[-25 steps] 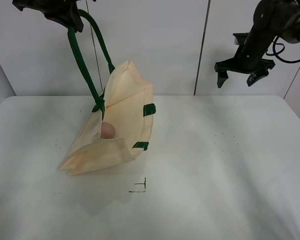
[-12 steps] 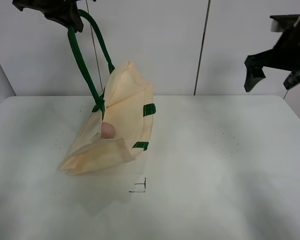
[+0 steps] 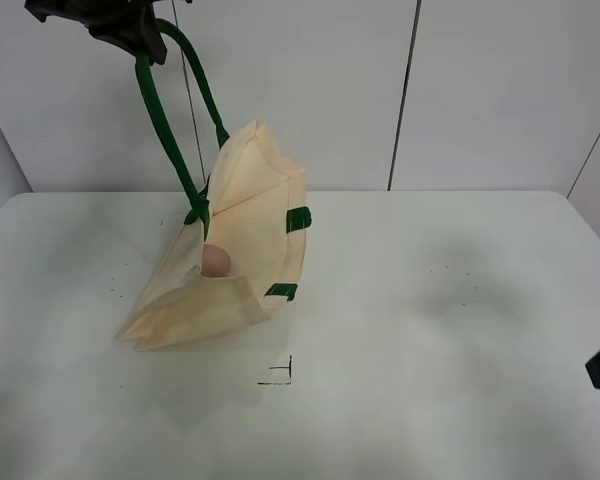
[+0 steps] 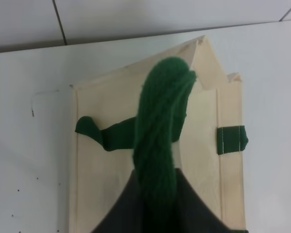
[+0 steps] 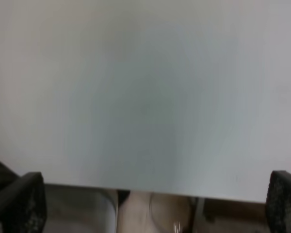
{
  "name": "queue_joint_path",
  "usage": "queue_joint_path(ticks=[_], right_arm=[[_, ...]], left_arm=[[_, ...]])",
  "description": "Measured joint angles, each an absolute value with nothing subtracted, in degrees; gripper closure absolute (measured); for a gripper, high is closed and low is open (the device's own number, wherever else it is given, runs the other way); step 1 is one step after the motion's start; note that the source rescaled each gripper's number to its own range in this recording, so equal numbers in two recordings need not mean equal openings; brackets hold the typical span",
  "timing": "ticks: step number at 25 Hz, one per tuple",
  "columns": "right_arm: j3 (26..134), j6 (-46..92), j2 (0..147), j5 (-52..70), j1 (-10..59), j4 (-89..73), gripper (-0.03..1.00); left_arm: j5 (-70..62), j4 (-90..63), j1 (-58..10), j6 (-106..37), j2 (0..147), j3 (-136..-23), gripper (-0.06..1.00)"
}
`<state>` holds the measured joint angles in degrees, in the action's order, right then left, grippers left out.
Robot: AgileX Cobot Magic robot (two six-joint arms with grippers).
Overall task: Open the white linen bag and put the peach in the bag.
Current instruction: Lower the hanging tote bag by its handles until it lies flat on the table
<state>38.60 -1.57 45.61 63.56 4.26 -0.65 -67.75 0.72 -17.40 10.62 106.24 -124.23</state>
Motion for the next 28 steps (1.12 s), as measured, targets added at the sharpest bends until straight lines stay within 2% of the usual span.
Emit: queue_joint_path(ticks=[4, 10, 21, 28], right_arm=[[29.86, -1.33, 29.91, 60.08, 4.26, -0.71, -0.03], [28.33, -1.13, 14.23, 58.99, 4.26, -0.61, -0.03], [28.33, -1.13, 4.59, 59.04, 4.08, -1.20, -0.03], [28.33, -1.13, 0.30, 59.05, -0.19, -1.55, -0.03]], left_arm=[[-67.75, 0.72, -17.40, 10.62, 106.24, -124.23, 0.94], [-67.75, 0.72, -17.40, 10.33, 106.24, -124.23, 0.94], [-67.75, 0.72, -17.40, 10.27, 106.24, -124.23, 0.94], [-67.75, 0.72, -17.40, 10.27, 106.24, -124.23, 0.94]])
